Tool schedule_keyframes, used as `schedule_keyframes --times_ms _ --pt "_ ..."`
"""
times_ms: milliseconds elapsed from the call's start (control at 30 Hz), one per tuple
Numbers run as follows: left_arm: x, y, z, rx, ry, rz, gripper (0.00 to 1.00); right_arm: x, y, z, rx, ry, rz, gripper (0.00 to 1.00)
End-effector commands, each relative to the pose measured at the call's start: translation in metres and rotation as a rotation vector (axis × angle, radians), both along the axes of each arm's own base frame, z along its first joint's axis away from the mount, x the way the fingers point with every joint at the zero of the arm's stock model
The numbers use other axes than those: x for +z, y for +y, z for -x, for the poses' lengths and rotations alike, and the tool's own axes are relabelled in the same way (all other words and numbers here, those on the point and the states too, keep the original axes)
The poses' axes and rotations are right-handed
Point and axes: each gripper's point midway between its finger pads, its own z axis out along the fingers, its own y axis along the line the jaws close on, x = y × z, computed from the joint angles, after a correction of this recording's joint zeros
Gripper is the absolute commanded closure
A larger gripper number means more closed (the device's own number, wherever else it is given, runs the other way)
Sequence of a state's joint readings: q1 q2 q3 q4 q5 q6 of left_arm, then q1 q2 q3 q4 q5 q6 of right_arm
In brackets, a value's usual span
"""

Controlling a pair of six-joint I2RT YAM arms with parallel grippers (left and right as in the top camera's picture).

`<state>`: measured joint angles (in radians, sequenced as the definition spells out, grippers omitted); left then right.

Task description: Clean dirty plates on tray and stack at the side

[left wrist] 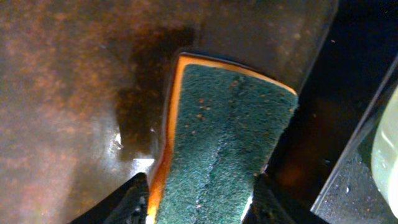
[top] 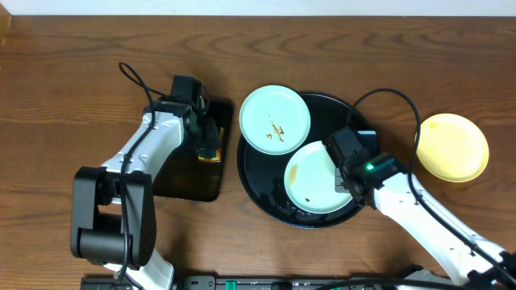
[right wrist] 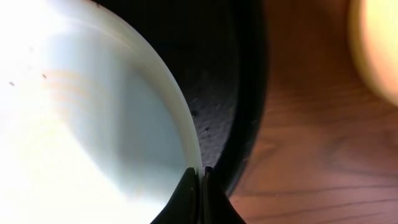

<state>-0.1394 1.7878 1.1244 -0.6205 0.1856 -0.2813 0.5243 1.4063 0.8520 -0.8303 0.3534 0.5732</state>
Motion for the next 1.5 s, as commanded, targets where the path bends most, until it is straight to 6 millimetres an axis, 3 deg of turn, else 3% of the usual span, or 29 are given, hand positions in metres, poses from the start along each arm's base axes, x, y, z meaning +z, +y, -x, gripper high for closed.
schedule_keyframes --times_ms 0,300,600,667,700,767,1000,1133,1467 --pt "-0.007 -0.004 0.005 -0.016 0.025 0.025 0.49 -0.011 0.015 0.007 -0.020 0.068 -0.072 0.99" --pt "-0.013 -0.020 0.013 -0.077 0.042 0.009 0.50 -0.032 0.015 0.017 -0.021 0.164 -0.052 0.99" --pt "-0.020 -0.016 0.022 -0.086 0.059 -0.040 0.80 -0.033 0.016 0.017 -0.021 0.167 -0.050 0.99" --pt "-0.020 -0.016 0.022 -0.086 0.059 -0.040 0.92 -0.033 0.016 0.017 -0.021 0.169 -0.053 0.99" --pt "-0.020 -0.016 0.022 -0.085 0.058 -0.040 0.92 -0.033 0.016 0.017 -0.021 0.169 -0.053 0.99" --pt "-0.014 -0.015 0.022 -0.084 0.056 -0.039 0.93 -0.033 0.016 0.017 -0.021 0.169 -0.053 0.99" --pt "0.043 -0.023 0.019 -0.093 -0.054 0.015 0.92 -0.033 0.016 0.017 -0.020 0.169 -0.053 0.99" --pt "0.063 -0.033 0.024 -0.108 -0.089 0.079 0.92 -0.033 0.016 0.017 -0.020 0.169 -0.053 0.99" --pt "0.065 -0.039 0.026 -0.117 -0.088 0.117 0.92 -0.033 0.017 0.017 -0.019 0.172 -0.057 0.99"
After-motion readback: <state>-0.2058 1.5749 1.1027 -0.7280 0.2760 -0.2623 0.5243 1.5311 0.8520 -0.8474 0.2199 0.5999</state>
